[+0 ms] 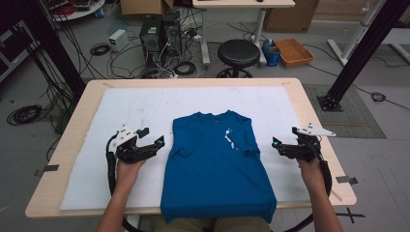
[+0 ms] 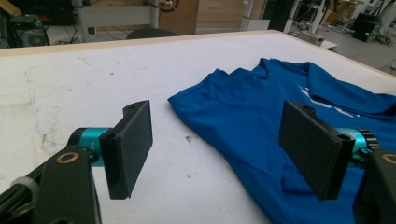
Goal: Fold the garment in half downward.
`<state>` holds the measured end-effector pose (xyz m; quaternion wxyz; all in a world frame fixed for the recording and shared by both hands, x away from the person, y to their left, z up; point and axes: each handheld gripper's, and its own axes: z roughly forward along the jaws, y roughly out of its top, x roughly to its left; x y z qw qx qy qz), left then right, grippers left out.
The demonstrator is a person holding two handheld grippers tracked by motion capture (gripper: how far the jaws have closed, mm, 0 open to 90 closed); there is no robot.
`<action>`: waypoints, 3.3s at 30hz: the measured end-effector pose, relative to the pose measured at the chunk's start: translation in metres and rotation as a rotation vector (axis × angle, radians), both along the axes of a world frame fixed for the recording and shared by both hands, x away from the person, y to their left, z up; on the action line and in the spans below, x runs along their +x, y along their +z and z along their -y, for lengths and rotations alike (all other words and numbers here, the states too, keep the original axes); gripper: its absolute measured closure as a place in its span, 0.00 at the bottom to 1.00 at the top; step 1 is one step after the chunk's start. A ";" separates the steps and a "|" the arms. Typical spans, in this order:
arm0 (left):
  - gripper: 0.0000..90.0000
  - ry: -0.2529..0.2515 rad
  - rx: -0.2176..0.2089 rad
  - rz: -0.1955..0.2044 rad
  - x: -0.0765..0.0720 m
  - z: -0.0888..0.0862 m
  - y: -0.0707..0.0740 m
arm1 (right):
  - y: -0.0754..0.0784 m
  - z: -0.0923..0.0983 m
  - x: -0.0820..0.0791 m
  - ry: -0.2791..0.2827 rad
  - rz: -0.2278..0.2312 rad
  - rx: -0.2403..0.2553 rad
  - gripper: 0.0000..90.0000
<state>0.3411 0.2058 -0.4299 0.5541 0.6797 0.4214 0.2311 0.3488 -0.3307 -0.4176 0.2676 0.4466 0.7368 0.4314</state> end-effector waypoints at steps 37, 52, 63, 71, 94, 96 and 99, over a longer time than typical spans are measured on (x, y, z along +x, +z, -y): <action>0.91 0.035 0.292 -0.286 0.108 0.066 -0.020 | -0.004 -0.049 0.079 0.079 -0.219 -0.057 0.18; 0.95 0.033 0.236 -0.303 0.109 0.062 -0.021 | -0.023 -0.083 0.126 0.060 -0.305 -0.128 0.54; 0.96 0.048 0.052 -0.276 0.095 0.041 -0.017 | -0.019 -0.083 0.119 0.116 -0.276 -0.094 0.94; 0.96 -0.001 -0.053 -0.211 0.079 0.031 -0.003 | -0.006 -0.074 0.101 0.162 -0.214 0.000 0.95; 0.96 -0.316 -0.013 -0.193 -0.023 0.021 0.005 | 0.008 -0.044 -0.010 0.402 -0.128 0.046 0.95; 0.96 -0.348 0.009 -0.188 -0.032 0.020 0.003 | 0.004 -0.040 -0.020 0.428 -0.144 0.034 0.95; 0.96 -0.370 0.032 -0.206 -0.043 0.017 -0.002 | -0.004 -0.032 -0.036 0.453 -0.151 0.006 0.96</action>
